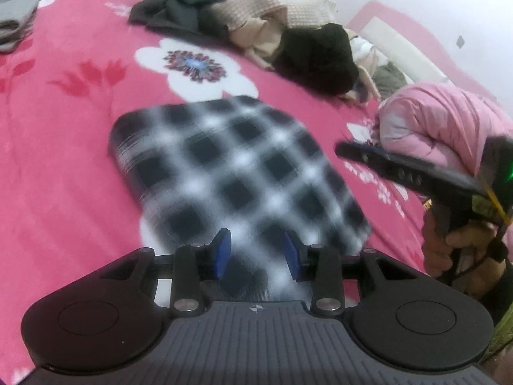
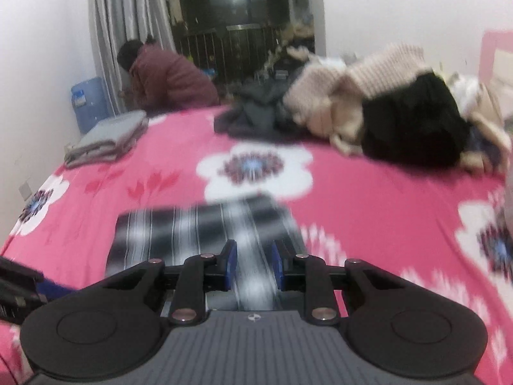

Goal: Fold clothes

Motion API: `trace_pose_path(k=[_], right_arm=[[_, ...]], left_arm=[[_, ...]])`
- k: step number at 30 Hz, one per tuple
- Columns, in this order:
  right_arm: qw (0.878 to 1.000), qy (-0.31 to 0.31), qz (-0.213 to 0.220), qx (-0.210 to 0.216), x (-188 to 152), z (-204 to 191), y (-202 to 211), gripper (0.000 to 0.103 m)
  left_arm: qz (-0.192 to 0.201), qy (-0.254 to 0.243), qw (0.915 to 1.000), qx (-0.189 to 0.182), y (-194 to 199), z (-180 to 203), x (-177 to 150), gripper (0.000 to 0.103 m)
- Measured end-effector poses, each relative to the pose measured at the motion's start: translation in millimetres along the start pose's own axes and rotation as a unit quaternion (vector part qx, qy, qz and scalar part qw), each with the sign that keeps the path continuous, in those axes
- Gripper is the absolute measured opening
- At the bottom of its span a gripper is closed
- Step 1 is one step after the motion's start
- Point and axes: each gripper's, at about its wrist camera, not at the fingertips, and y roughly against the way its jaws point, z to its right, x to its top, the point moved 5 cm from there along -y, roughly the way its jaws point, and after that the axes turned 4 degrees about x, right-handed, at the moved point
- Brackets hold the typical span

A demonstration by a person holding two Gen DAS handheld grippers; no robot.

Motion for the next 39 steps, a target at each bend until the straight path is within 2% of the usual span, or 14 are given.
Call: trace_pose_path(k=[2, 5, 7, 10, 15, 18, 21, 24, 26, 29, 33, 35, 38, 39], right_arm=[[1.000, 0.016, 0.003, -0.007, -2, -1, -17, 0.026], [0.997, 0.033, -0.065, -0.023, -41, 6, -47, 0.026], [0.996, 0.075, -0.044, -0.025, -56, 3, -46, 0.026], [0.991, 0.117, -0.059, -0.037, -45, -8, -43, 0.026], [0.997, 0.081, -0.011, -0.015, -6, -9, -29, 0.026], [0.996, 0.086, -0.015, -0.024, -3, -4, -44, 0.026], [0.995, 0.067, -0.068, -0.025, -29, 15, -68, 0.026], [0.998, 0.023, -0.061, -0.002, -32, 27, -61, 0.026], [0.998, 0.029, -0.064, -0.002, -22, 26, -55, 0.026], [0.999, 0.019, -0.038, 0.011, 0, 25, -49, 0.026], [0.999, 0.025, -0.014, 0.030, 25, 16, -61, 0.026], [0.999, 0.021, -0.030, 0.034, 24, 18, -81, 0.026], [0.996, -0.016, -0.079, 0.025, -3, 38, -115, 0.026], [0.996, -0.039, -0.074, 0.034, -5, 43, -113, 0.026]], left_arm=[[-0.015, -0.004, 0.9999, 0.008, -14, -2, -2, 0.036], [-0.038, -0.017, 0.9985, 0.034, -31, -8, -14, 0.037], [-0.030, -0.016, 0.9991, 0.026, -28, -12, -15, 0.037], [-0.021, -0.024, 0.9989, 0.033, -19, -12, -11, 0.037], [0.024, -0.077, 0.9960, 0.040, 1, 4, 10, 0.042], [0.032, -0.068, 0.9963, 0.041, -12, -2, 22, 0.043], [0.005, -0.045, 0.9969, 0.064, -42, -21, 19, 0.039], [0.008, -0.036, 0.9975, 0.060, -42, -26, 17, 0.040], [0.012, -0.042, 0.9972, 0.061, -35, -23, 20, 0.041], [0.029, -0.044, 0.9970, 0.056, -23, -20, 30, 0.042], [0.045, -0.032, 0.9964, 0.065, -30, -29, 48, 0.044], [0.041, -0.021, 0.9963, 0.073, -40, -37, 53, 0.044], [0.036, -0.013, 0.9969, 0.069, -50, -46, 52, 0.043], [0.038, -0.012, 0.9970, 0.067, -50, -46, 53, 0.044]])
